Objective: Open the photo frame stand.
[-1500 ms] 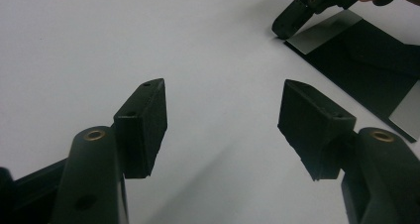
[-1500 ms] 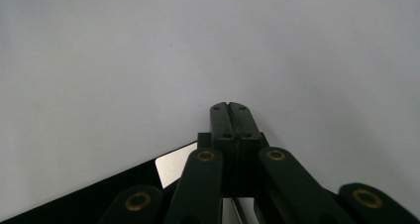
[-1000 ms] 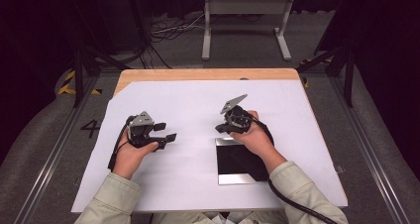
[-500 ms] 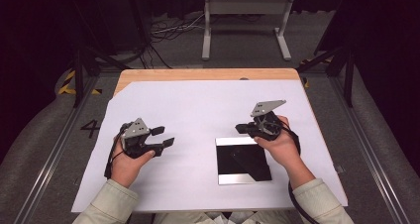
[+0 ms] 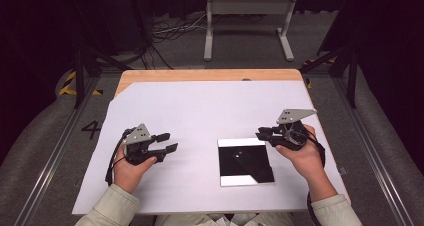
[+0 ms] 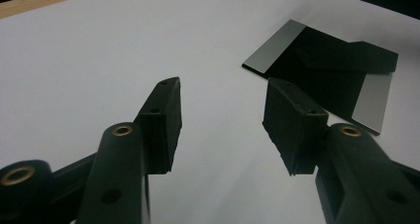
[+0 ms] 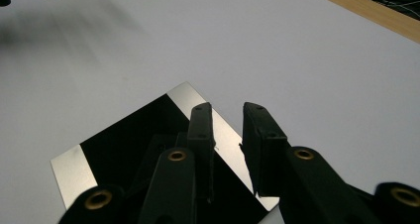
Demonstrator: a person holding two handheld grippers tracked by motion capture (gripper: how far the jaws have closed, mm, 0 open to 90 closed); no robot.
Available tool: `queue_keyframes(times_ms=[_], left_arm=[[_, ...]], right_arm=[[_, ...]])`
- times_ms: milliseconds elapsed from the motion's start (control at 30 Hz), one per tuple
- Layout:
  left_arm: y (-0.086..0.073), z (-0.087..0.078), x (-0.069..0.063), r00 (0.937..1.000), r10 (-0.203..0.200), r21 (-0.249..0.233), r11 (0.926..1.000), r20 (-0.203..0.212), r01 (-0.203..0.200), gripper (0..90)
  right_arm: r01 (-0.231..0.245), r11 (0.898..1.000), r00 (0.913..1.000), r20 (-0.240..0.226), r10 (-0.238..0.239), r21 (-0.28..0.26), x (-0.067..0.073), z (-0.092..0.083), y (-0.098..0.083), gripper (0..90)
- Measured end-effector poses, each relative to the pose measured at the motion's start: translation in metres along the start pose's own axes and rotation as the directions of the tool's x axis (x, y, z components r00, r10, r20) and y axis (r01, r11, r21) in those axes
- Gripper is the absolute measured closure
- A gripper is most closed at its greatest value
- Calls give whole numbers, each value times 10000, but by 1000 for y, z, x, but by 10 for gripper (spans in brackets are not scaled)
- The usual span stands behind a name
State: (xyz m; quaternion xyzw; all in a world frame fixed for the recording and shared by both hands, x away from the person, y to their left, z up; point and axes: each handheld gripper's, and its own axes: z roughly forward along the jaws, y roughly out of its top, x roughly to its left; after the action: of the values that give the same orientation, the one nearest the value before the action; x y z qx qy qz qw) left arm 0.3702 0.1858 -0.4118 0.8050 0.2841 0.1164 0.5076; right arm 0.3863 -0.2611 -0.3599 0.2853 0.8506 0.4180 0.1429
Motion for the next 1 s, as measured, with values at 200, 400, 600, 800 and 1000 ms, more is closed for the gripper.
queue_keyframes(times_ms=[200, 400, 600, 800, 1000], left_arm=[[-4, -2, -1, 9999, -81, -111, 9999, -91, 80, 497], [-5, 1, -2, 9995, -288, -236, 9993, 114, 291, 487], [-6, 5, -3, 10000, 37, 115, 9999, -91, -36, 478], [-7, 6, -2, 9999, 97, 211, 9997, -142, -94, 452], [-8, 8, -2, 9998, 139, 342, 9993, -126, -134, 440]], right_arm=[[-153, 9999, 9998, 146, 152, 58, -1, -13, -10, 698], [-188, 9998, 9997, 127, 187, 41, 1, -22, -18, 668], [20, 9996, 9999, 165, -25, 280, 5, -27, -24, 680], [-4, 9974, 10000, 77, -1, 714, 8, -28, -33, 651], [118, 9932, 9999, -10, -118, 1162, 9, -25, -37, 668]])
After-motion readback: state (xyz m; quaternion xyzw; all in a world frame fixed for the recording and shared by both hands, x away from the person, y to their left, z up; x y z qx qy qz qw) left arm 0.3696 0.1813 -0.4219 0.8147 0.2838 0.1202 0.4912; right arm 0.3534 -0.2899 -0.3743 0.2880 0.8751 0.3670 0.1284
